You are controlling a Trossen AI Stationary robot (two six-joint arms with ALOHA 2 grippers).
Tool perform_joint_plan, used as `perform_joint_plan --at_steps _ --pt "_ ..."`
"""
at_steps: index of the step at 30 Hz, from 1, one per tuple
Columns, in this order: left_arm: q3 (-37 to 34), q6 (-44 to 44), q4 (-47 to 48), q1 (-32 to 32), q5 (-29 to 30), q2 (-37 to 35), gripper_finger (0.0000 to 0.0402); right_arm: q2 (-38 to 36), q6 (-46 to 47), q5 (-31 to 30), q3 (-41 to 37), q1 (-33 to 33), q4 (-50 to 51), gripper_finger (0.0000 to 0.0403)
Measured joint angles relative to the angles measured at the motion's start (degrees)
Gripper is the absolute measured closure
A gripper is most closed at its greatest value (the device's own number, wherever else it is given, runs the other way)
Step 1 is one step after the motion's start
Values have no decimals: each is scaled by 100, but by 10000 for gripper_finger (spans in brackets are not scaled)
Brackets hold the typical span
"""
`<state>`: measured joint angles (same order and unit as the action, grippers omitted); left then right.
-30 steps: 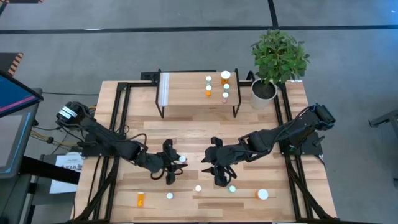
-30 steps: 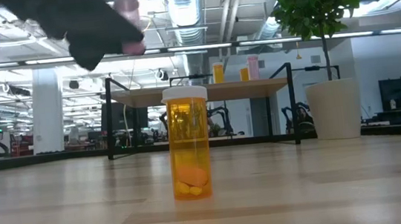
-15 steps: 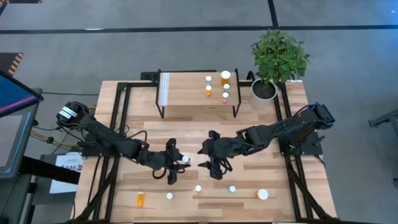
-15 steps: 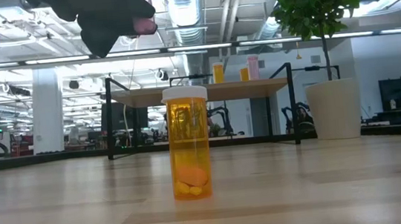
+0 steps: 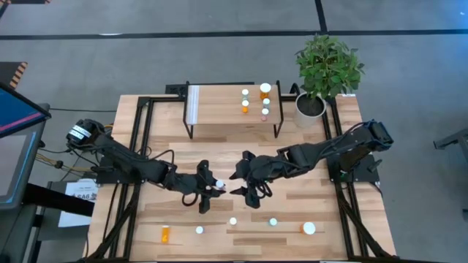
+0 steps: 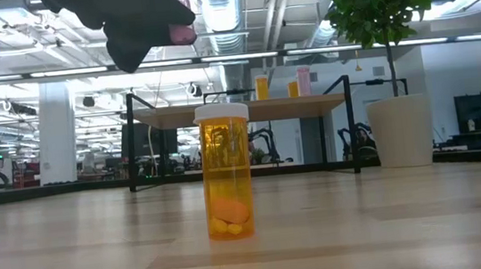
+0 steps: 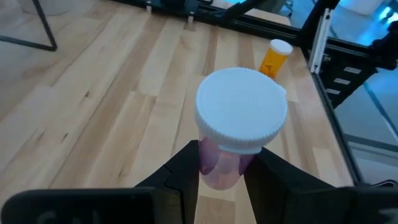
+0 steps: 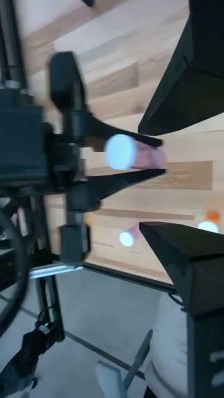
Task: Pick and place medicine bottles onto shelf by color
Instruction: Put the top small purple pill bottle on the shelf
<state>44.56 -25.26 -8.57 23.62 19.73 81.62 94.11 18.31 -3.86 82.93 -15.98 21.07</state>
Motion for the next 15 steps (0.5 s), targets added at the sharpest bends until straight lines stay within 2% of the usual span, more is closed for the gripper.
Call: perform_joint_plan --at_steps 15 --pt "0 -22 -158 -212 -394 0 306 107 -123 229 78 80 27 140"
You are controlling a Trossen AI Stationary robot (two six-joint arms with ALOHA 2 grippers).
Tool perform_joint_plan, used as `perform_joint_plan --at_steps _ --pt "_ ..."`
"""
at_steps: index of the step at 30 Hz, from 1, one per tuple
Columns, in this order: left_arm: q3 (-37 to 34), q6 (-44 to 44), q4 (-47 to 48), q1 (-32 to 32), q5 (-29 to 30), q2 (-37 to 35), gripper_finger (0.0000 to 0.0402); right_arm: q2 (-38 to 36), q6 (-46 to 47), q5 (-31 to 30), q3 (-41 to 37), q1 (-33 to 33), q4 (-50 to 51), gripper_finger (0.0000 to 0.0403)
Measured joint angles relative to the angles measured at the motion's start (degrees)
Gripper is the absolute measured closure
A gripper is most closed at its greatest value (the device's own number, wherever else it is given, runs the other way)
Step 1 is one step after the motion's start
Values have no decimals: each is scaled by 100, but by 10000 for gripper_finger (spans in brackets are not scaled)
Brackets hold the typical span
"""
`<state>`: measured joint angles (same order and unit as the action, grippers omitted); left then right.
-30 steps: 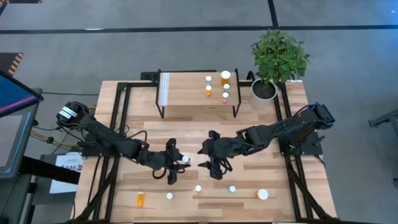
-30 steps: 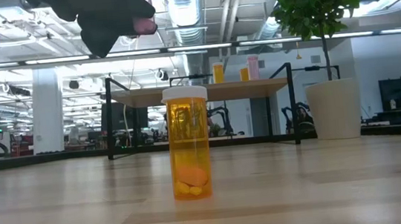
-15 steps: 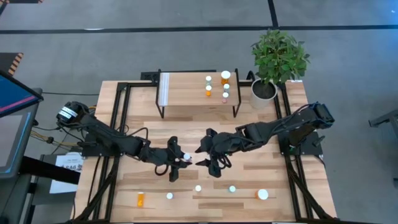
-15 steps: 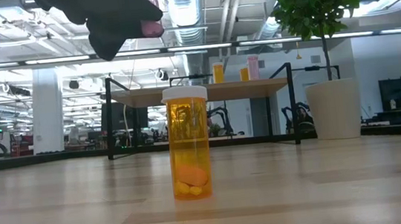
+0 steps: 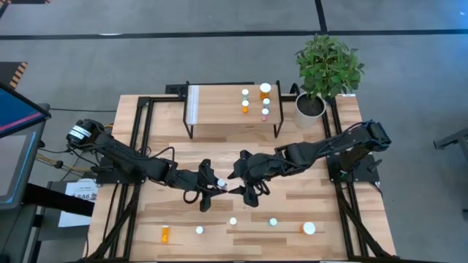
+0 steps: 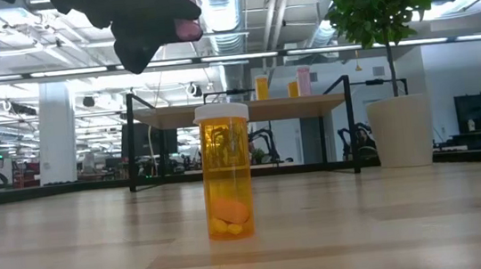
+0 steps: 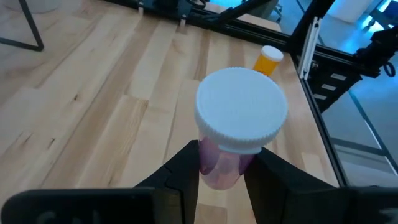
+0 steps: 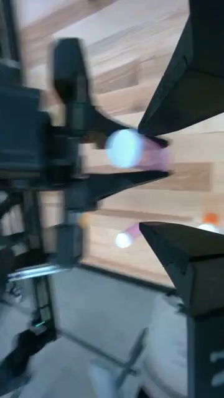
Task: Pick and place medicine bottles onto shelf by color
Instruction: Put the top small purple pill bottle on the shelf
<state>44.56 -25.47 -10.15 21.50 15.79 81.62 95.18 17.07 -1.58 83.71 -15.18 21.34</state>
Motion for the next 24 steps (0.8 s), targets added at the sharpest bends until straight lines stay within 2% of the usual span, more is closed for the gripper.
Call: perform_joint_plan --at_steps 8,16,24 --pt "16 124 -24 2 -37 0 306 170 -20 183 -8 115 -26 140" --pt "525 477 666 -33 -32 4 306 292 5 299 102 175 127 140" --pt "534 490 607 -33 -28 105 306 316 156 349 109 175 -15 140"
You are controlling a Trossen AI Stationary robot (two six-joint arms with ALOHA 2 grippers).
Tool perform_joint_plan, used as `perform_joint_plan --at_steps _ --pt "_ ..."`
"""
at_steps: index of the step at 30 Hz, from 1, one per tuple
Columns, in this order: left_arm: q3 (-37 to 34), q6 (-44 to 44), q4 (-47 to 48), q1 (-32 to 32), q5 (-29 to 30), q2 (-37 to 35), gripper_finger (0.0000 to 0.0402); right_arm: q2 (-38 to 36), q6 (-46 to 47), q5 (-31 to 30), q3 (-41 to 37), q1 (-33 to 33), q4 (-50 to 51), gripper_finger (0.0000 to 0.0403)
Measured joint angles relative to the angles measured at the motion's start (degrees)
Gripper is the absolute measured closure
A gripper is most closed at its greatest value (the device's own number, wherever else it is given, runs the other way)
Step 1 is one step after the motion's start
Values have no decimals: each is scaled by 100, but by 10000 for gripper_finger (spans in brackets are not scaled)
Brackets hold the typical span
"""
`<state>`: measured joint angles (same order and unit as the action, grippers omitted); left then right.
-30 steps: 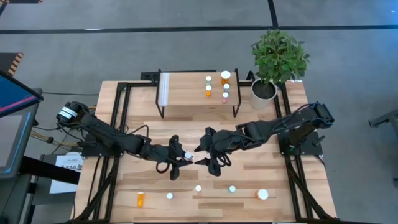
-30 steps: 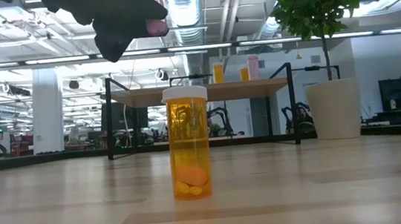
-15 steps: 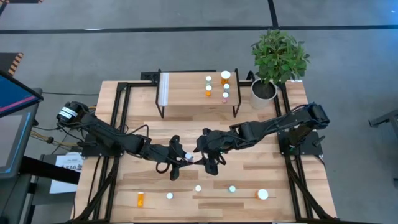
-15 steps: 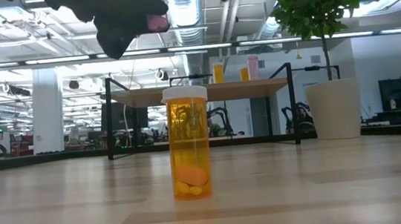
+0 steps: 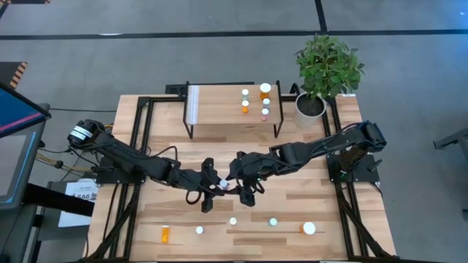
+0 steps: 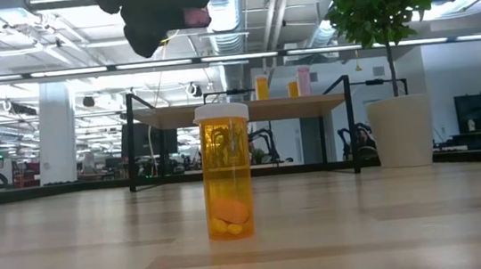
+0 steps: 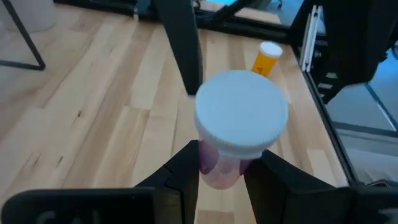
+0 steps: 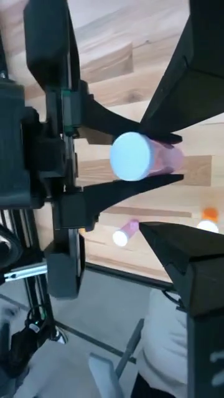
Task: Pick and place medicine bottles onto shelf by color
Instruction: Put the top small purple pill bottle on the shelf
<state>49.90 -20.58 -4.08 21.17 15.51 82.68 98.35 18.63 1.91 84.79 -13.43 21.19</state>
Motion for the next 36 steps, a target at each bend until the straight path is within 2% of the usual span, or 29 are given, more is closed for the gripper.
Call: perform_joint_plan --at_steps 15,36 --pt "3 0 -199 0 -50 94 306 48 48 -49 0 9 -83 152" --pt "3 1 -289 0 -68 94 306 48 -50 -201 0 9 -87 269"
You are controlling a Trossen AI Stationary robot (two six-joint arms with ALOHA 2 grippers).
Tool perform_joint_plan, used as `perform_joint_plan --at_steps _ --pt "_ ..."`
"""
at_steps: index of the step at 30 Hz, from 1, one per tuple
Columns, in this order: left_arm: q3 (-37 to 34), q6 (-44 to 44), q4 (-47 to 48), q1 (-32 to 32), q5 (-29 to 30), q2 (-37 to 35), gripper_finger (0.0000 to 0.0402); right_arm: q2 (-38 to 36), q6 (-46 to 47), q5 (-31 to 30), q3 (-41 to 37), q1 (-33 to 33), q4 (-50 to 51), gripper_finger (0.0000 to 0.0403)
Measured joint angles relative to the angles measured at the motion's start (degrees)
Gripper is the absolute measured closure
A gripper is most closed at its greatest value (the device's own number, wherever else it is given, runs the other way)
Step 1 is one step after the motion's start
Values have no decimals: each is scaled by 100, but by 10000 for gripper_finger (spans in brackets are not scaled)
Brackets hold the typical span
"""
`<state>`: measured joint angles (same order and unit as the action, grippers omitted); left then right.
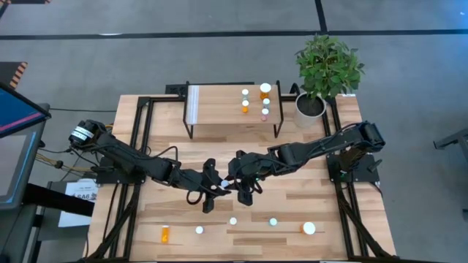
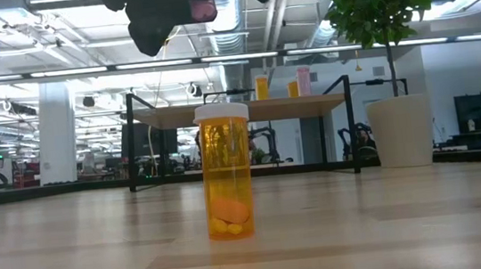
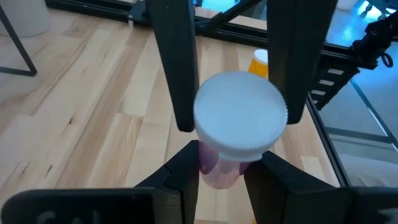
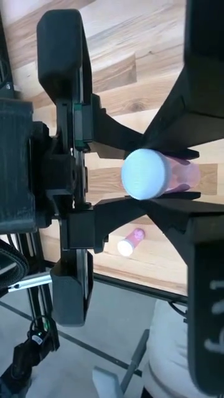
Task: Pick and place medicine bottles onto shelf by color
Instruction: Put the top small purple pill bottle on the shelf
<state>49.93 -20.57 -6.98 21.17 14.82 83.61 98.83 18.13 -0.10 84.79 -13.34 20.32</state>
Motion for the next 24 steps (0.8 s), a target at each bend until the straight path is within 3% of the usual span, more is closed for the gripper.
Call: perform_joint_plan --at_steps 11,24 --pt "0 2 37 0 -6 0 300 0 -24 0 0 0 22 278" --pt "-4 25 469 2 217 -62 201 0 -42 4 0 0 259 279"
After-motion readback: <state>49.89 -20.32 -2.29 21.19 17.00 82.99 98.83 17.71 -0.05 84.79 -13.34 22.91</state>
